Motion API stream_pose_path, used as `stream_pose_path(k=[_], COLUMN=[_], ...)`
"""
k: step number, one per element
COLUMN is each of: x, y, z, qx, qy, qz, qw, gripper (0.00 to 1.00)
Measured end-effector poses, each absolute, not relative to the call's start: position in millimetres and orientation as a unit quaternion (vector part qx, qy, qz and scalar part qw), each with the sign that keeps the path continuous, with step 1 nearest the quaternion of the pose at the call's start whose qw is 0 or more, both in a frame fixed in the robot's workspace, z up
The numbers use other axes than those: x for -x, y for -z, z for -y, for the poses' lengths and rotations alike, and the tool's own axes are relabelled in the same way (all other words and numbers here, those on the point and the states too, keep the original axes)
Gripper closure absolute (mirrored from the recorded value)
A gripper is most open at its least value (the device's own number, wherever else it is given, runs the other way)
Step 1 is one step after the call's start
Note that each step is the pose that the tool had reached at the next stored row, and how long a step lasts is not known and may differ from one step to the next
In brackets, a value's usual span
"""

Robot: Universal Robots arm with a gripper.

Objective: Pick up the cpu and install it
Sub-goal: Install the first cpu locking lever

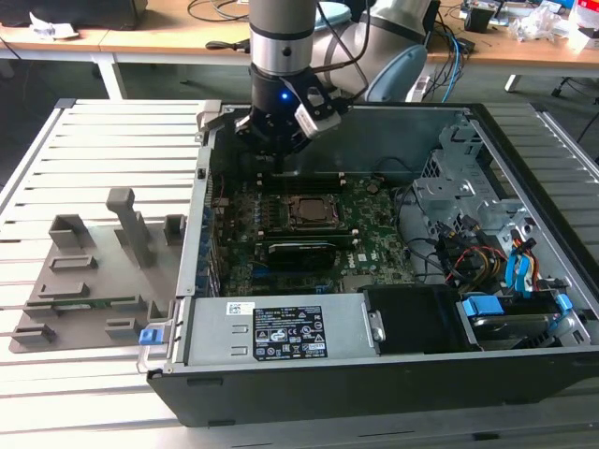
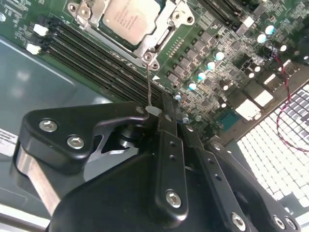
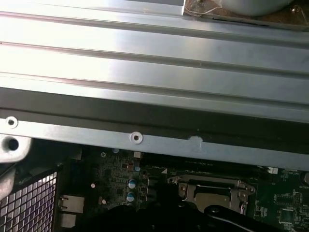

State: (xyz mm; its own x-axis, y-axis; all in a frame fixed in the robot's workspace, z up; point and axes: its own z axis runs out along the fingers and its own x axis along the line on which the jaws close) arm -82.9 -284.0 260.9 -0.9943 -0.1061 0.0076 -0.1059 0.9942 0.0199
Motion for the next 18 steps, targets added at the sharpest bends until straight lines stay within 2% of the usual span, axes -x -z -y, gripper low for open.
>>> stream_pose_path(k=[12,14,18], x=[57.7,57.7,57.7], y=[-259.2,-259.2,-259.2], z=[283.9,284.0,284.0], qx=[-0.053,-0.053,-0.053], qy=[0.003,-0.012,-0.013], qz=[0.999,0.999,0.999], qw=[0.005,0.005,0.006], gripper=[0.89,0.89,0.89])
